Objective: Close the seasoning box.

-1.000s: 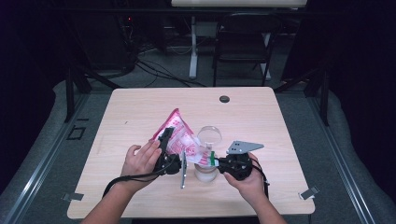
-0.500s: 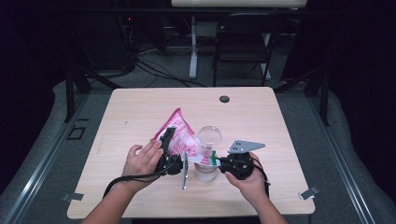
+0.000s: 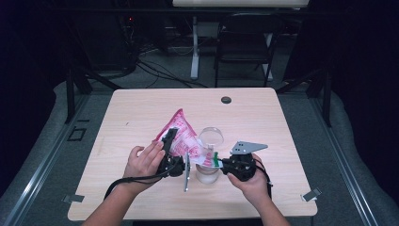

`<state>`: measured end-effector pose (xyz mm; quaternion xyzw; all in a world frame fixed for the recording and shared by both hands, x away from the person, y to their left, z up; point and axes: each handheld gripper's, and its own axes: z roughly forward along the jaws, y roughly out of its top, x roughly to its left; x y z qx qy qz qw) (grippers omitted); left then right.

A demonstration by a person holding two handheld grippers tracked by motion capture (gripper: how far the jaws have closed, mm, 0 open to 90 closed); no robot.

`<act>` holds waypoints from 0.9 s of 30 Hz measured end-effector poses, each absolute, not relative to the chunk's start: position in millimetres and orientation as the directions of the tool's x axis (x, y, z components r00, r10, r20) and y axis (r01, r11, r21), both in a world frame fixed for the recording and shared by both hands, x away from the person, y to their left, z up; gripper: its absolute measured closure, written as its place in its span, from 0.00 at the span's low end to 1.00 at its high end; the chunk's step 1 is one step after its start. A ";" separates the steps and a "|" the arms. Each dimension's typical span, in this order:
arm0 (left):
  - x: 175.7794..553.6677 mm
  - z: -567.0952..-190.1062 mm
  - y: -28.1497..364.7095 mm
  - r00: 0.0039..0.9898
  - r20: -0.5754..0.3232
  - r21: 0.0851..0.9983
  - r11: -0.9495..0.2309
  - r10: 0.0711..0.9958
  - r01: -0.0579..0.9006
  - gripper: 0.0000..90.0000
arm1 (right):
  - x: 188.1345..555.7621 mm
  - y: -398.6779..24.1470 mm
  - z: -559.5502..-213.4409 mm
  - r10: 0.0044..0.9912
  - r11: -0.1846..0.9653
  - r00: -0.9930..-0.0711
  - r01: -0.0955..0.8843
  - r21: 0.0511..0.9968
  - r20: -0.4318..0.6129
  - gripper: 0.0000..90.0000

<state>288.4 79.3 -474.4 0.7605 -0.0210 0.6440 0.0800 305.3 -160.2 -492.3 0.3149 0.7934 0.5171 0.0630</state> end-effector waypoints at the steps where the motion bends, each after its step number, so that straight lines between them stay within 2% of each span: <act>1: 288.3 -474.4 79.3 0.168 0.983 0.093 -0.987 0.070 -0.135 0.69 | 305.3 -160.0 -492.5 0.565 0.268 -0.794 0.435 0.860 0.226 1.00; 27: 287.1 -474.3 78.8 0.169 0.983 0.096 -0.986 0.072 -0.138 0.69 | 305.8 -158.9 -494.7 0.566 0.274 -0.793 0.439 0.856 0.226 1.00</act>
